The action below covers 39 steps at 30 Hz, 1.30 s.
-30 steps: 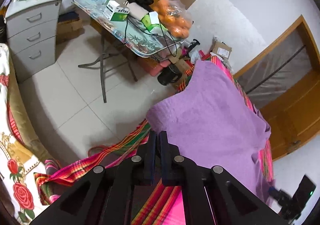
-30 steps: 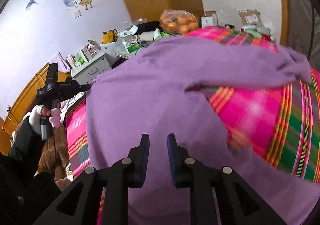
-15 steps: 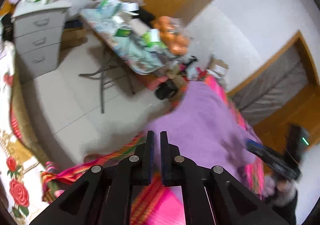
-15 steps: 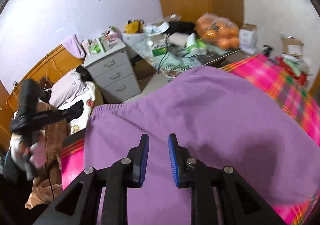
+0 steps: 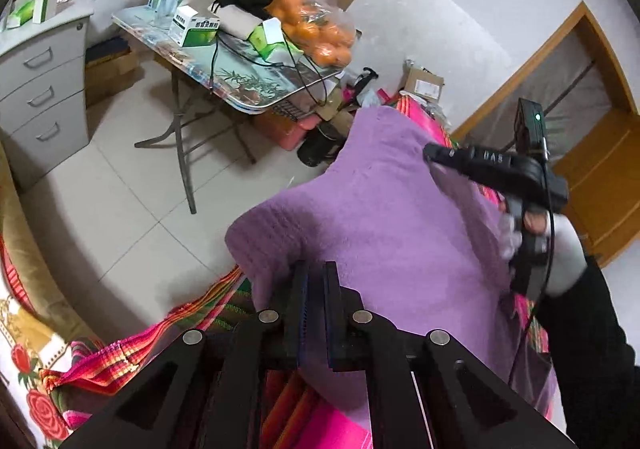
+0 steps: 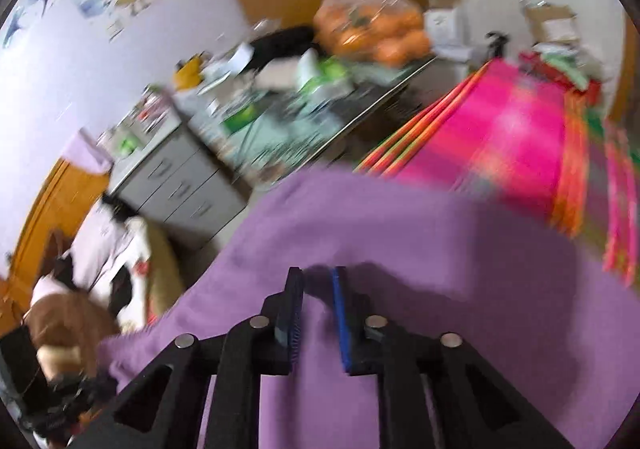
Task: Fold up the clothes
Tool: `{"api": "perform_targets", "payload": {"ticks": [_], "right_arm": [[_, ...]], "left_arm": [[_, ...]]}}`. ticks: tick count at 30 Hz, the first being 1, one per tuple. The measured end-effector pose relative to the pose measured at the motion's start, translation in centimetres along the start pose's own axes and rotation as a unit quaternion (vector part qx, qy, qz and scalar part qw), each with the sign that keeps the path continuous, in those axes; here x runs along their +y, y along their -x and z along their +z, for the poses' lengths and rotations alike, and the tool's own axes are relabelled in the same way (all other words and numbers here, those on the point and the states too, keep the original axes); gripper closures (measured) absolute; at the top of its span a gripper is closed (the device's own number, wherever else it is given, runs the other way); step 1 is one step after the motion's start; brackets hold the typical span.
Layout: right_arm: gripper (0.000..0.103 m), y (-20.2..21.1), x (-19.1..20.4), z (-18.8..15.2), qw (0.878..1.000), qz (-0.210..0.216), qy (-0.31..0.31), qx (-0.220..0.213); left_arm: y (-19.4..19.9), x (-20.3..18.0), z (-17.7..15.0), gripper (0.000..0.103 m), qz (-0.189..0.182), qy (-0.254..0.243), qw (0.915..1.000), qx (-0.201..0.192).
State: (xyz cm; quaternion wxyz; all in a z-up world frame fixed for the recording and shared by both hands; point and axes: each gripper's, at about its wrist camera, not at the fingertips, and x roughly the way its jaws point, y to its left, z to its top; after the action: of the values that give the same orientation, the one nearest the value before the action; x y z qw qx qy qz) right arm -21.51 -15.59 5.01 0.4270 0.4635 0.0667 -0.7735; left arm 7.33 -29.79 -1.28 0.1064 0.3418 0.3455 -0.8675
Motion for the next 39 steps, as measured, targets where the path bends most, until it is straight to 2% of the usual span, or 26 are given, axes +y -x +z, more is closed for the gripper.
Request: {"api": "perform_targets", "payload": {"ticks": [2,4,6,8,11,12,15,16,20,24,29,31,33,34,35,37,38,39], "right_arm": [[0.083,0.1,-0.2,1.0,1.000,0.003,0.012,-0.004],[0.083,-0.5,0.7,1.5,0.999,0.019,0.045,0.010],[0.083,-2.0,1.8,1.7,0.996,0.018,0.077,0.034],[0.086,-3.8,1.8,2.1,0.995,-0.019,0.087,0.051],[0.101,-4.4,0.0,3.3,0.996,-0.048,0.064,0.026],[0.102,-4.5,-0.7,3.8,0.997,-0.060,0.054,0.020],[0.096,-4.0,-2.6,4.6,0.993,-0.114,0.025,0.018],[0.093,-3.5,-3.0,4.7,0.993,-0.118,0.018,0.015],[0.087,0.6,-3.5,2.5,0.997,-0.073,0.020,-0.004],[0.087,2.9,-1.5,-1.4,0.997,-0.049,0.062,0.018],[0.087,5.4,0.6,-6.2,0.993,-0.026,0.108,0.046],[0.087,6.0,-1.0,-7.5,0.993,-0.042,0.095,0.054],[0.088,6.3,-3.9,-8.2,0.992,-0.082,0.072,0.063],[0.098,6.9,-5.8,-8.3,0.993,-0.093,0.047,0.056],[0.098,7.7,-7.6,-8.3,0.994,-0.099,0.019,0.045],[0.098,9.1,-10.4,-8.2,0.992,-0.116,-0.030,0.025],[0.094,9.9,-11.9,-8.2,0.988,-0.142,-0.054,0.019],[0.094,10.4,-12.3,-8.2,0.987,-0.149,-0.059,0.014]], "left_arm": [[0.2,-0.1,0.1,0.096,0.003,0.002,1.0000,-0.001],[0.6,-0.4,0.2,0.096,0.010,-0.001,0.9999,-0.008],[0.8,-0.6,0.3,0.096,0.018,-0.006,0.9997,-0.016],[0.6,-0.4,0.4,0.096,0.022,-0.005,0.9997,-0.013],[0.4,0.0,0.4,0.096,0.017,-0.005,0.9997,-0.014],[0.4,-0.1,0.3,0.096,0.017,-0.009,0.9997,-0.015],[0.3,-0.2,0.3,0.096,0.019,-0.016,0.9996,-0.016],[0.3,-0.1,0.4,0.096,0.018,-0.016,0.9996,-0.015],[0.2,-0.1,0.5,0.096,0.017,-0.022,0.9995,-0.014],[0.5,-0.7,0.4,0.096,0.029,-0.029,0.9990,-0.015],[1.5,-2.2,0.0,0.096,0.024,-0.046,0.9984,-0.023],[1.4,-2.7,-0.4,0.096,0.023,-0.059,0.9978,-0.019],[0.6,-2.8,-0.6,0.096,0.029,-0.064,0.9975,-0.006],[0.2,-2.7,-0.8,0.096,0.033,-0.065,0.9974,0.001],[0.0,-2.6,-0.9,0.096,0.034,-0.066,0.9972,0.001],[0.1,-2.6,-1.0,0.096,0.035,-0.069,0.9970,-0.001],[0.2,-2.6,-1.1,0.096,0.037,-0.069,0.9970,-0.001],[0.3,-2.6,-1.1,0.096,0.038,-0.068,0.9970,0.000]]}}
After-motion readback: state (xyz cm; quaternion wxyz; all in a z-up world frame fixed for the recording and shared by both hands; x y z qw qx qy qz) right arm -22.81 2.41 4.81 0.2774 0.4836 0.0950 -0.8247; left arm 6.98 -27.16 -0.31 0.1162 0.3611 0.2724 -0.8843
